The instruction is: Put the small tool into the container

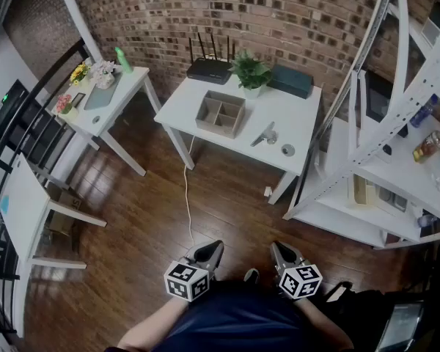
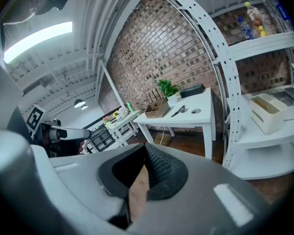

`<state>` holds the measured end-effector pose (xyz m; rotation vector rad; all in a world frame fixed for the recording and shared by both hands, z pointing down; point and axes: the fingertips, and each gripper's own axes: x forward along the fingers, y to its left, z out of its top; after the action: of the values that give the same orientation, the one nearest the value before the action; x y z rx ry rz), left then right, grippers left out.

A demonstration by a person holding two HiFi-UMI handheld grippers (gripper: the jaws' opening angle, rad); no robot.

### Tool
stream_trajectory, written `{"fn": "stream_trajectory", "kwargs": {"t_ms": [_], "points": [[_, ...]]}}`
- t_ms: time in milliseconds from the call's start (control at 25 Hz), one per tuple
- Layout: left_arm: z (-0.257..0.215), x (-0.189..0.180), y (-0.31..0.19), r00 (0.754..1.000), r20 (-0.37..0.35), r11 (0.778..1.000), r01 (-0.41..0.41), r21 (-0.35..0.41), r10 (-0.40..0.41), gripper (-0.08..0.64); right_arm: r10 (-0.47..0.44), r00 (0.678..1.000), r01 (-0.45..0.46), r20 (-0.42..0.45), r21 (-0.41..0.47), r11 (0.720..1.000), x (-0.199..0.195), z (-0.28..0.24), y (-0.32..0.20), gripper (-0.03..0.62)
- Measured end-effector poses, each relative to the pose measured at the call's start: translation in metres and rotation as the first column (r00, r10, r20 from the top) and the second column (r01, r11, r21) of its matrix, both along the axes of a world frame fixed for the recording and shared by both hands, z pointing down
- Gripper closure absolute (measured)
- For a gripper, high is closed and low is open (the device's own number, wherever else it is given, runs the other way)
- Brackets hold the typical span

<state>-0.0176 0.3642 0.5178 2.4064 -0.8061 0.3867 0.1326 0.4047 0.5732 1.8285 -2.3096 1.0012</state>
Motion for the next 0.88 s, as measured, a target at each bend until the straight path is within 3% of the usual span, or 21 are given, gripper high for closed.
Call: {"fn": "stream_trajectory", "kwargs": {"t_ms": [240, 480, 880], "points": [[0.003, 0.028, -0.007, 1.000, 0.014, 1.000, 0.001, -0.007, -0.001, 0.558, 0.029, 0.999, -0.029, 0.014, -0.016, 0.999, 0.038, 0.005, -0.008, 0.581], [0.011, 0.032, -0.035, 1.000, 0.011, 0.999, -0.004, -0.043, 0.004, 0.557, 0.045, 0.999, -0.044, 0.021, -0.054, 0.998, 0.043, 0.015, -0.037, 0.581], [0.014, -0.001, -0.164, 0.998, -0.069, 0.999, -0.016, -0.043, 0.013, 0.557, 0.095, 0.995, -0.098, -0.035, -0.086, 0.992, 0.018, 0.009, -0.154, 0.581]]}}
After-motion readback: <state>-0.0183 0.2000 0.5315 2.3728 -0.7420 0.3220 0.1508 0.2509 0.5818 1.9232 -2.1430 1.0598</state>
